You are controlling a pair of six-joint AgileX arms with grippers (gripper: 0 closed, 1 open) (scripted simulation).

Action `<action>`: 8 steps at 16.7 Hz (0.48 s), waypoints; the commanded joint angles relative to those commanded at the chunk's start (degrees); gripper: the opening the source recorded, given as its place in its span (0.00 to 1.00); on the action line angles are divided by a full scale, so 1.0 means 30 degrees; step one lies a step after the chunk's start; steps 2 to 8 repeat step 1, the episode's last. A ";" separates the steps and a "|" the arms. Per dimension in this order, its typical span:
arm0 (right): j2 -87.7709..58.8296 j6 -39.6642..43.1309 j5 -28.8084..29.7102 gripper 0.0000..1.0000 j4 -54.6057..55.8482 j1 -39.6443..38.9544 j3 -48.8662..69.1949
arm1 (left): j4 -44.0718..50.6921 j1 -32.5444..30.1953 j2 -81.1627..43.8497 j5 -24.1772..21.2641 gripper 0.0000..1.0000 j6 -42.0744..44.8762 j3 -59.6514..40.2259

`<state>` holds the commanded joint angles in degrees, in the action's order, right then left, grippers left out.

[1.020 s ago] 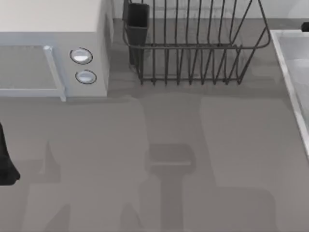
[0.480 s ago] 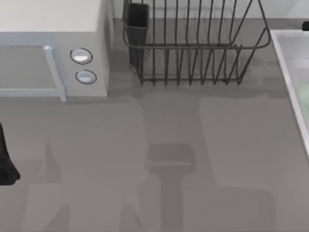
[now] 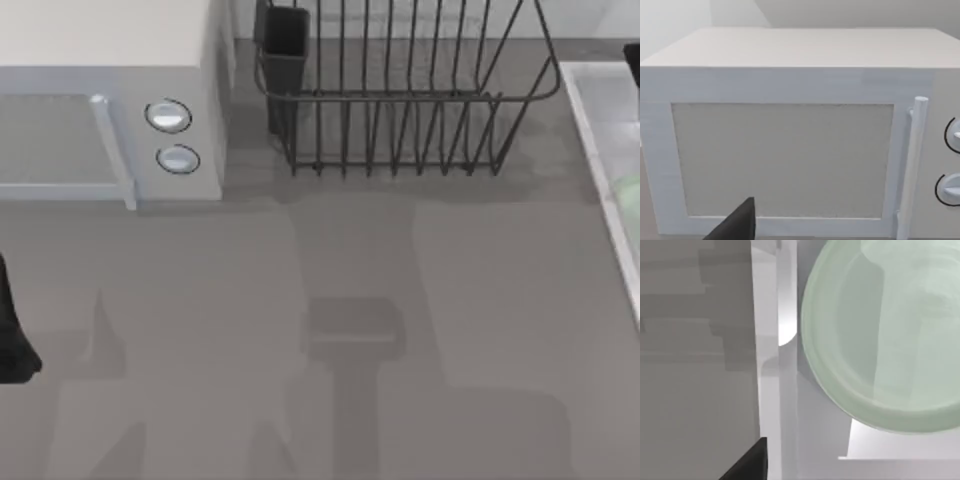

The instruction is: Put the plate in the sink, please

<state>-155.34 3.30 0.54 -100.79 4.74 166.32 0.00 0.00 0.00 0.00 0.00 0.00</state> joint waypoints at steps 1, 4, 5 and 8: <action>0.0000 0.0000 0.0000 1.00 0.0000 0.0000 0.0000 | 0.0000 0.0000 0.0000 0.0000 1.00 0.0000 0.0000; 0.0000 0.0000 0.0000 1.00 0.0000 0.0000 0.0000 | 0.0000 0.0000 0.0000 0.0000 1.00 0.0000 0.0000; 0.0000 0.0000 0.0000 1.00 0.0000 0.0000 0.0000 | 0.0000 0.0000 0.0000 0.0000 1.00 0.0000 0.0000; 0.0000 0.0000 0.0000 1.00 0.0000 0.0000 0.0000 | 0.0000 0.0000 0.0000 0.0000 1.00 0.0000 0.0000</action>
